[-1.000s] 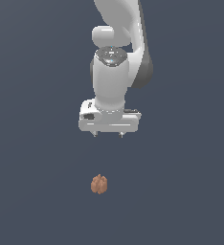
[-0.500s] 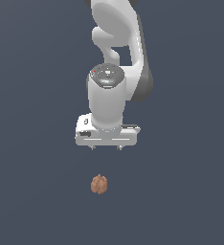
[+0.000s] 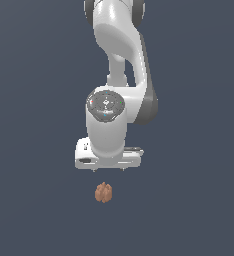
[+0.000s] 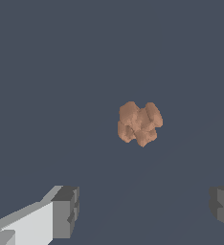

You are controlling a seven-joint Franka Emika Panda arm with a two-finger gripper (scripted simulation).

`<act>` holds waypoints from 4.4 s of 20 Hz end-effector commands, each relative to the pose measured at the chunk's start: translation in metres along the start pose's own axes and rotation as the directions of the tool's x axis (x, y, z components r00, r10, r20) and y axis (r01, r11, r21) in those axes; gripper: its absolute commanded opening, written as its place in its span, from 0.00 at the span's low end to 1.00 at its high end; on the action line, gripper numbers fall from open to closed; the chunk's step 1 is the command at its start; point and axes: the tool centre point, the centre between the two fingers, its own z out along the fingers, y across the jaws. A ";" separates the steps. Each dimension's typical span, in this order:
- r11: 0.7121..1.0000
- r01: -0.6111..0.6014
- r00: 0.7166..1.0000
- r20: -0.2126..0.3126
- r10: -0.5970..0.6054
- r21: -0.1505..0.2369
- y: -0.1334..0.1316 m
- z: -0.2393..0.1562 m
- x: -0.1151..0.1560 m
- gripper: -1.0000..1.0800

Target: Pick up the object and move it to a goal position.

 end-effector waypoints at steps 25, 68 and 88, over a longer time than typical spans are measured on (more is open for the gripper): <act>0.999 0.035 0.999 0.034 -0.037 0.034 0.021 0.069 0.045 0.96; 0.999 0.036 0.999 0.034 -0.037 0.035 0.021 0.119 0.042 0.00; 0.999 0.036 0.999 0.034 -0.037 0.035 0.033 0.101 0.005 0.00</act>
